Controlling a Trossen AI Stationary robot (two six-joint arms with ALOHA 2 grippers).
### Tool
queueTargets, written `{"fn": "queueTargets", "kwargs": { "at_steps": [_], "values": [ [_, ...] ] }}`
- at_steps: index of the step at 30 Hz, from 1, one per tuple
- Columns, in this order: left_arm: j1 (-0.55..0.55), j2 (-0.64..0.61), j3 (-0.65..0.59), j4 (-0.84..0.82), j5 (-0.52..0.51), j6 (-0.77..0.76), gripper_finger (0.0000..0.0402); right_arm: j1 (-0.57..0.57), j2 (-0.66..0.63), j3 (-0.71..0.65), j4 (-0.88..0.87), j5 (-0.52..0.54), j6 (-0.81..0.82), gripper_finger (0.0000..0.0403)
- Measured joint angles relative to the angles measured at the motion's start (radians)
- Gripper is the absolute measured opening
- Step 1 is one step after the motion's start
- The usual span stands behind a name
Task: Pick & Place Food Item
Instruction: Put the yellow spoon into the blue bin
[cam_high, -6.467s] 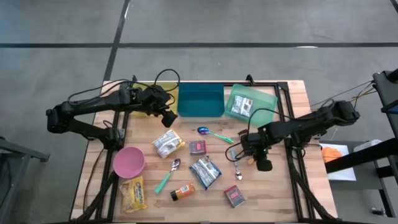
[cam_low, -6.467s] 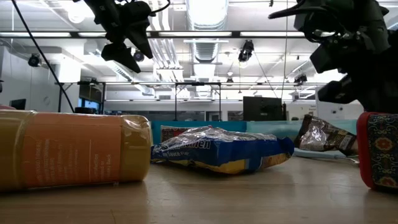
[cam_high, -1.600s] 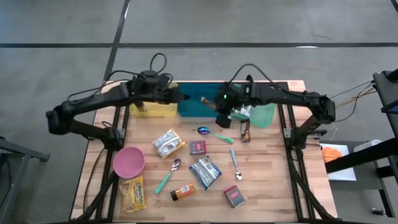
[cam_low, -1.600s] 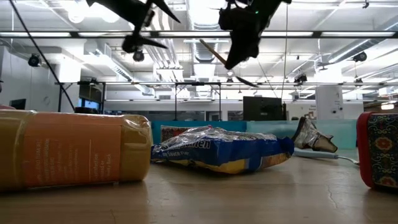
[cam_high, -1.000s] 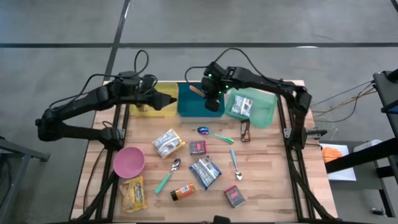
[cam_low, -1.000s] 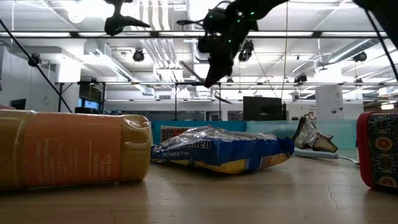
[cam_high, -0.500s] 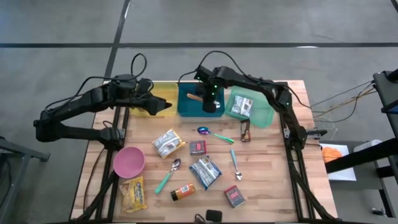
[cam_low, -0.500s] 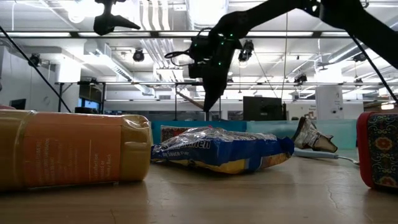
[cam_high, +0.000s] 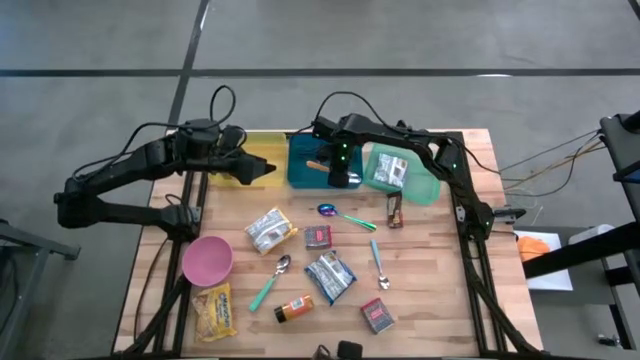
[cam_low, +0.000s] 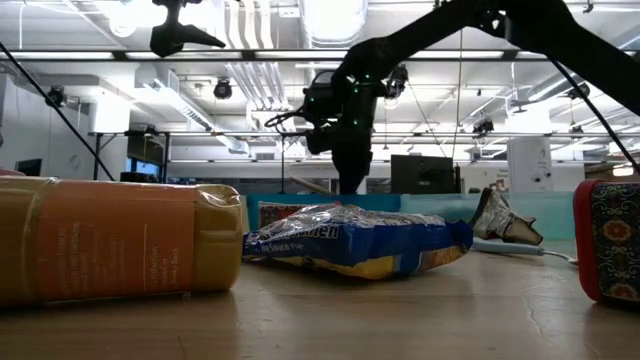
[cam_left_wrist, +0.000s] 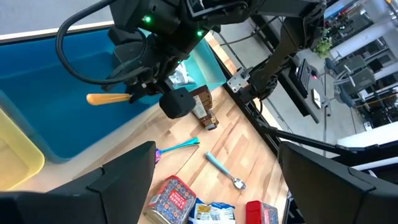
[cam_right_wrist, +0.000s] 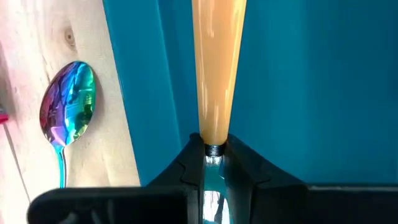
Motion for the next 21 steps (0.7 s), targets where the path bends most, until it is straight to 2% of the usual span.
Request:
{"fn": "queueTargets", "kwargs": {
  "at_steps": [13,21],
  "values": [
    [0.000,0.000,0.000,0.001,-0.005,-0.011,0.0344,0.010,0.000,-0.114,0.057,0.003,-0.005,0.0029],
    [0.000,0.000,0.000,0.001,-0.008,-0.011,0.0344,0.032,0.000,-0.136,0.076,0.004,-0.047,0.0029]
  ]
}}
